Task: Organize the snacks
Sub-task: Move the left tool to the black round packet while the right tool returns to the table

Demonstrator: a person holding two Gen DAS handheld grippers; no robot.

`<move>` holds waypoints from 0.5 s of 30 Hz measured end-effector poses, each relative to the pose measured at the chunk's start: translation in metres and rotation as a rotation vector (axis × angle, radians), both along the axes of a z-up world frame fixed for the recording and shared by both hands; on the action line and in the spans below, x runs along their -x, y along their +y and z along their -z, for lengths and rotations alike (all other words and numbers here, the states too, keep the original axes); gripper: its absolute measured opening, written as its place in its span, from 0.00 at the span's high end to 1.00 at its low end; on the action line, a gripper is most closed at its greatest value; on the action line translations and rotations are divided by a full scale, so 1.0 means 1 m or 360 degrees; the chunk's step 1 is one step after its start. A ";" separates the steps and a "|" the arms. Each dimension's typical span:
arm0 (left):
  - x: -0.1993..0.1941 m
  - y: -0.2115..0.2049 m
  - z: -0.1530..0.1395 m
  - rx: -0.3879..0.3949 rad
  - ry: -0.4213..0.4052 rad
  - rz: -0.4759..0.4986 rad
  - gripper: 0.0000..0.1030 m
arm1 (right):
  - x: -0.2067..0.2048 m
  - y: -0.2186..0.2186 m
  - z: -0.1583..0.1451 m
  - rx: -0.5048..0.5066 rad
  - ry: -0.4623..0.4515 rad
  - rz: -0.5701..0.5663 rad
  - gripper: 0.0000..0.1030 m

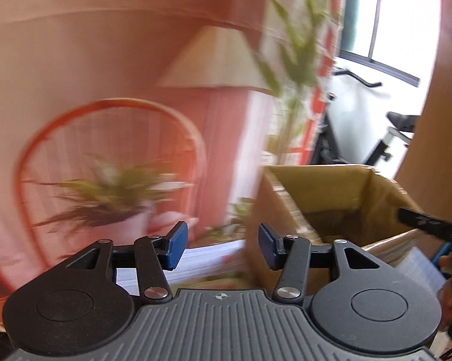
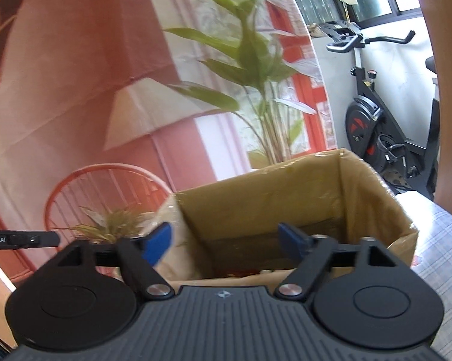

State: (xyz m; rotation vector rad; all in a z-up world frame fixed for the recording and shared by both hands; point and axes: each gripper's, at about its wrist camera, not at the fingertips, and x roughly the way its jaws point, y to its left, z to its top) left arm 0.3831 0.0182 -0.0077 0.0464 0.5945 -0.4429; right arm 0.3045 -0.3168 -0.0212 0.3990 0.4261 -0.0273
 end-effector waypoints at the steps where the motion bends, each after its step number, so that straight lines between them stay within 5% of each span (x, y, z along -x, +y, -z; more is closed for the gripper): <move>1: 0.003 0.012 0.000 -0.0003 -0.0001 -0.0026 0.45 | 0.003 0.004 -0.001 -0.0012 -0.0016 -0.0003 0.12; 6: 0.015 0.066 0.006 -0.0018 0.0008 -0.0147 0.38 | 0.017 0.024 -0.003 -0.0017 -0.0058 -0.0002 0.00; 10: 0.019 0.093 0.023 -0.0001 0.0042 -0.0222 0.31 | 0.037 0.049 -0.002 0.0133 -0.0178 0.0022 0.00; 15: 0.015 0.118 0.055 0.0018 0.0108 -0.0328 0.22 | 0.044 0.074 0.004 0.0168 -0.0151 -0.0078 0.00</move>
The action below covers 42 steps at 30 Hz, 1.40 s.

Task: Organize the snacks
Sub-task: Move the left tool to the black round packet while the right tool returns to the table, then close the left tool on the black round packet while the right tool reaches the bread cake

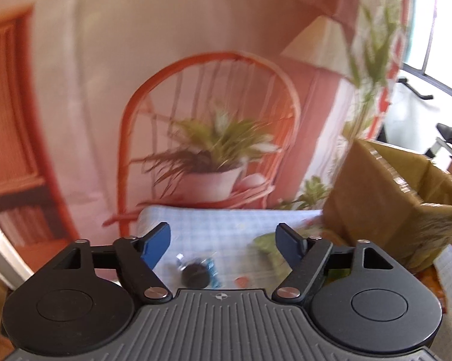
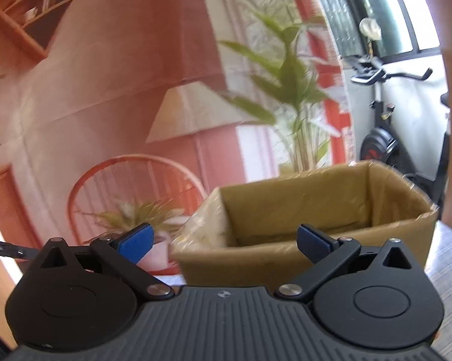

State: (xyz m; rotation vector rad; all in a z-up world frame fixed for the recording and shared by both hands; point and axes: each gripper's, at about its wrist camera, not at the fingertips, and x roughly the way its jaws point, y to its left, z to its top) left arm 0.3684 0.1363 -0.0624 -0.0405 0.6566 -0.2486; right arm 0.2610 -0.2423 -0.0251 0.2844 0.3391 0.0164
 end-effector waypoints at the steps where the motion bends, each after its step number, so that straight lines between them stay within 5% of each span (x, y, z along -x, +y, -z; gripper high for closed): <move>1: -0.002 0.003 0.008 0.0000 0.0011 -0.0022 0.21 | 0.001 0.004 0.003 -0.0003 0.0020 -0.0014 0.00; 17: -0.077 0.015 0.148 -0.0007 0.0280 -0.0255 0.21 | -0.008 0.025 0.053 0.0032 0.0336 -0.0129 0.00; 27: -0.103 -0.010 0.168 -0.0053 0.0340 -0.0262 0.23 | -0.012 0.028 0.062 0.0036 0.0382 -0.0157 0.00; 31: -0.097 -0.011 0.169 -0.0046 0.0306 -0.0272 0.47 | -0.011 0.032 0.064 0.0033 0.0393 -0.0184 0.00; 34: -0.085 -0.011 0.166 -0.0061 0.0308 -0.0237 0.54 | -0.009 0.037 0.065 0.0045 0.0396 -0.0218 0.00; 42: -0.015 -0.011 0.163 -0.0127 0.0328 -0.0035 0.54 | 0.000 0.051 0.070 0.0041 0.0411 -0.0335 0.02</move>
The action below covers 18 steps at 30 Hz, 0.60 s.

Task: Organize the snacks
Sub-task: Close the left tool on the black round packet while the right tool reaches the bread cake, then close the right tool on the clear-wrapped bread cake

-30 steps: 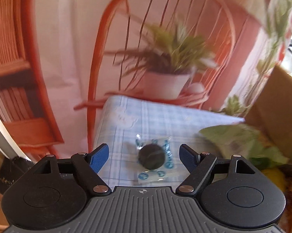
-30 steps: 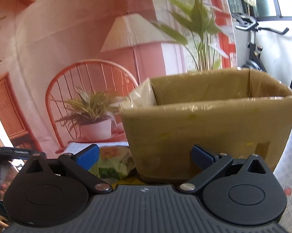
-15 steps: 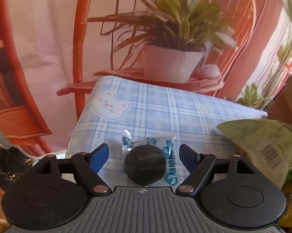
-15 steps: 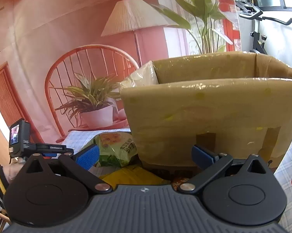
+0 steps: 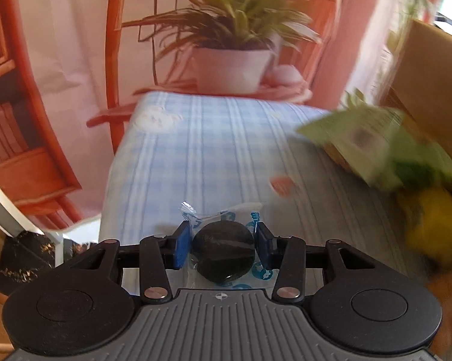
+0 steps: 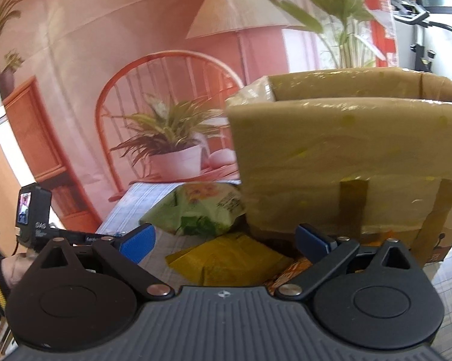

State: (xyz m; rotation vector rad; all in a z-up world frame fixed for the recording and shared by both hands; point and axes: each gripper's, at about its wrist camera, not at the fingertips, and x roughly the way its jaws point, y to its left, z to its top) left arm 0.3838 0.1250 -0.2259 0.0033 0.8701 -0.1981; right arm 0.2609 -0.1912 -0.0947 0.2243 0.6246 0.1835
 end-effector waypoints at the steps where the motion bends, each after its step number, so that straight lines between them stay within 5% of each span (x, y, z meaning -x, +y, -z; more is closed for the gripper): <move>1: 0.009 0.002 0.001 0.0010 0.0000 0.0007 0.54 | 0.002 0.003 0.002 0.0000 0.0007 -0.0018 0.02; 9: 0.077 0.006 0.004 0.0025 -0.0035 -0.0042 0.53 | 0.016 0.030 0.017 -0.0027 0.0097 -0.0116 0.06; 18: 0.106 0.008 0.006 0.0084 -0.0048 -0.0115 0.53 | 0.027 0.065 0.041 0.0022 0.0250 -0.0188 0.06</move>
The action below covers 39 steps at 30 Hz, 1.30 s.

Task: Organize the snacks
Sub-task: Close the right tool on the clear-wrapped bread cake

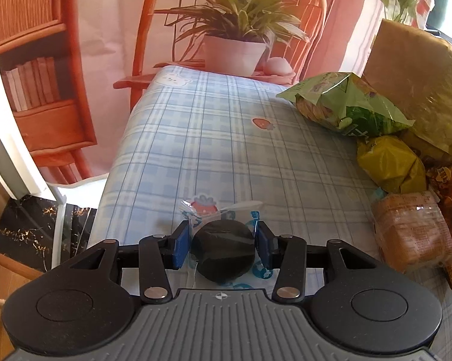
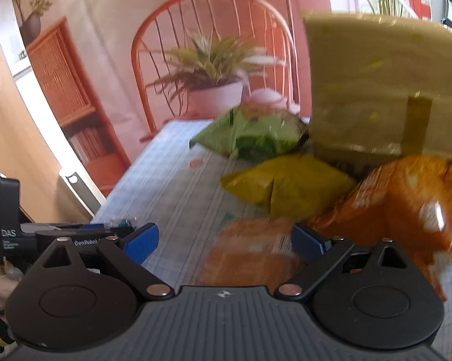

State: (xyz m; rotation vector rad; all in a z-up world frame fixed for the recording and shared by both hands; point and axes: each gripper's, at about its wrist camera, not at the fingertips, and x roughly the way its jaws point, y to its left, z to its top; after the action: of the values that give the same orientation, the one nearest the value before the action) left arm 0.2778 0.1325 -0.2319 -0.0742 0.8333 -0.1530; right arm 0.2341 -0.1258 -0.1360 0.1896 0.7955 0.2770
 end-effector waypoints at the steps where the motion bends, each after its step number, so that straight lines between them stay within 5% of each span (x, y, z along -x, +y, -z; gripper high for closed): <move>1: 0.001 0.000 0.000 0.0000 -0.0002 -0.0001 0.53 | 0.000 0.003 0.003 0.0018 0.0024 0.0012 0.06; 13: 0.007 0.000 0.004 0.0023 -0.0028 -0.0018 0.51 | -0.018 0.021 0.035 0.0273 0.0226 0.0135 0.04; 20: 0.010 0.002 0.004 0.0040 -0.0042 -0.0024 0.51 | -0.026 0.042 0.052 0.0458 0.0228 0.0178 0.00; 25: 0.010 0.002 0.004 0.0047 -0.0048 -0.0027 0.51 | -0.024 0.045 0.062 0.0554 0.0206 0.0168 0.07; 30: 0.009 0.005 0.003 0.0072 -0.0031 -0.0040 0.52 | -0.021 0.036 0.057 0.0444 0.0192 0.0173 0.19; 39: 0.013 0.007 -0.002 0.0084 0.0048 -0.0070 0.53 | -0.008 0.015 0.037 0.0127 0.0161 0.0173 0.21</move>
State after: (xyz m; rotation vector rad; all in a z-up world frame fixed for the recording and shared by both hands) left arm 0.2645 0.1394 -0.2301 -0.1446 0.8573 -0.1330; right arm 0.2420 -0.1106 -0.1728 0.1722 0.8918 0.1338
